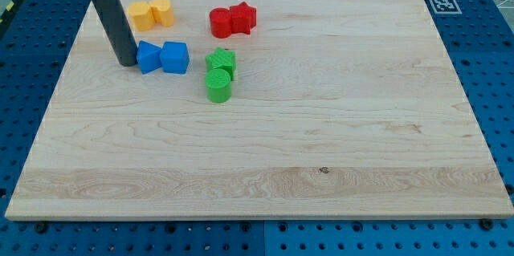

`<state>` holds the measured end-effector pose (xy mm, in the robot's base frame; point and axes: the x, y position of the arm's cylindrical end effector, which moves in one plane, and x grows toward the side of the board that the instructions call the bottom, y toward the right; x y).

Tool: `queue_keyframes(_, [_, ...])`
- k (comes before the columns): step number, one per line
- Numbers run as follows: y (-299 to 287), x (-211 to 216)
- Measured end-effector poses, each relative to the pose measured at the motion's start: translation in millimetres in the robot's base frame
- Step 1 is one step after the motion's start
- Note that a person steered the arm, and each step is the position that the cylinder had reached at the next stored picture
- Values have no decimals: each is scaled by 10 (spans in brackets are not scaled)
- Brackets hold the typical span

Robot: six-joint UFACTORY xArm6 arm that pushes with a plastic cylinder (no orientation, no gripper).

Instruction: Slide the green star and green circle towards the down left

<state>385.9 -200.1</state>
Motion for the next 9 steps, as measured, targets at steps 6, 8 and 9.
queue_keyframes(6, [1143, -319])
queue_keyframes(8, [1319, 1])
queue_keyframes(9, [1521, 12])
